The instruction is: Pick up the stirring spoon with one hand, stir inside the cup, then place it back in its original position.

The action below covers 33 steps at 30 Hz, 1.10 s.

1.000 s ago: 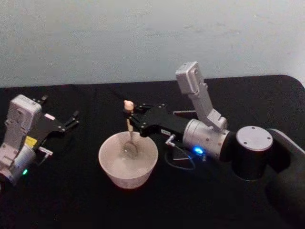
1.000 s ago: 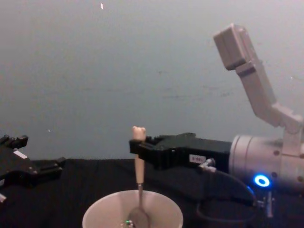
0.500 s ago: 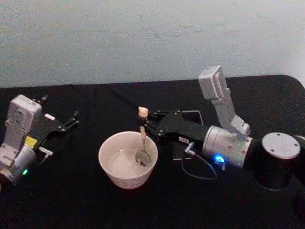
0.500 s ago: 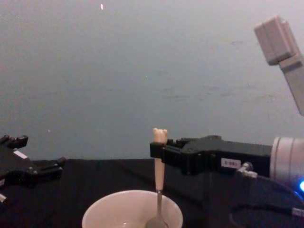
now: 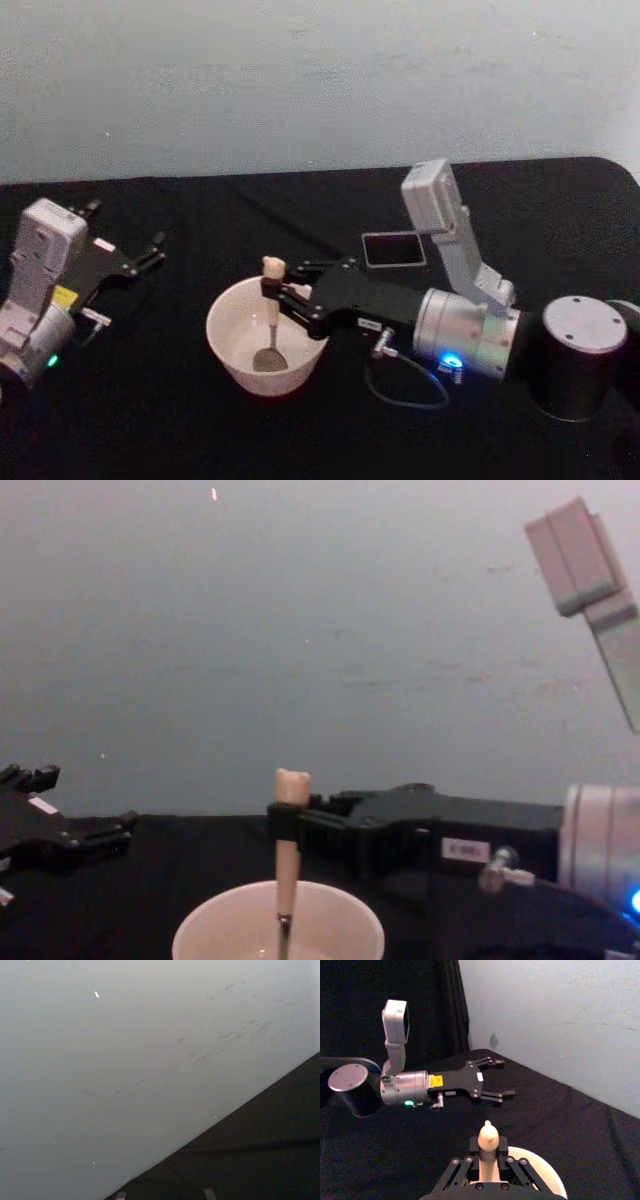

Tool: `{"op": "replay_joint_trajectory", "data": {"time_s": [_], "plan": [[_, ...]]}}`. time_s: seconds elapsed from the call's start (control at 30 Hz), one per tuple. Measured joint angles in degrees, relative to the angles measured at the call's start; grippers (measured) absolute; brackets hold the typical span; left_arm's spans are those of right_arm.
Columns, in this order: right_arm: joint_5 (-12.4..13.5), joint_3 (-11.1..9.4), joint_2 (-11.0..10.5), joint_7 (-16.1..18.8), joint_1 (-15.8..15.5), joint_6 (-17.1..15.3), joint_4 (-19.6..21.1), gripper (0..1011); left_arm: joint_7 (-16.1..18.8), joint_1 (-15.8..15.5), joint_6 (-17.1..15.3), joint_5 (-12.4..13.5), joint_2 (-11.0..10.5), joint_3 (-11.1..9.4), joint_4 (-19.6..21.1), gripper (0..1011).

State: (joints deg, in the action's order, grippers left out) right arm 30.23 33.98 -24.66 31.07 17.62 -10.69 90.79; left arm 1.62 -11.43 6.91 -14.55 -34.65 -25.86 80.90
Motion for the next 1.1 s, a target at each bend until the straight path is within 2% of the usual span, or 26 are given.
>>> {"op": "replay_joint_trajectory", "data": {"time_s": [0.37, 0.6, 0.83, 1.1], "plan": [[-0.4, 1.8, 4.0, -1.9, 3.6, 0.3, -4.2, 202, 0.0, 0.0, 0.0, 0.0, 0.0, 0.0, 0.0, 1001], [-2.5, 2.0, 6.5, -4.0, 6.0, 1.2, -8.6, 202, 0.0, 0.0, 0.0, 0.0, 0.0, 0.0, 0.0, 1001], [-3.6, 0.6, 7.4, -5.3, 7.2, 1.4, -11.3, 202, 0.0, 0.0, 0.0, 0.0, 0.0, 0.0, 0.0, 1001], [-4.0, -0.8, 6.6, -5.3, 6.8, 1.1, -11.1, 202, 0.0, 0.0, 0.0, 0.0, 0.0, 0.0, 0.0, 1001]]}}
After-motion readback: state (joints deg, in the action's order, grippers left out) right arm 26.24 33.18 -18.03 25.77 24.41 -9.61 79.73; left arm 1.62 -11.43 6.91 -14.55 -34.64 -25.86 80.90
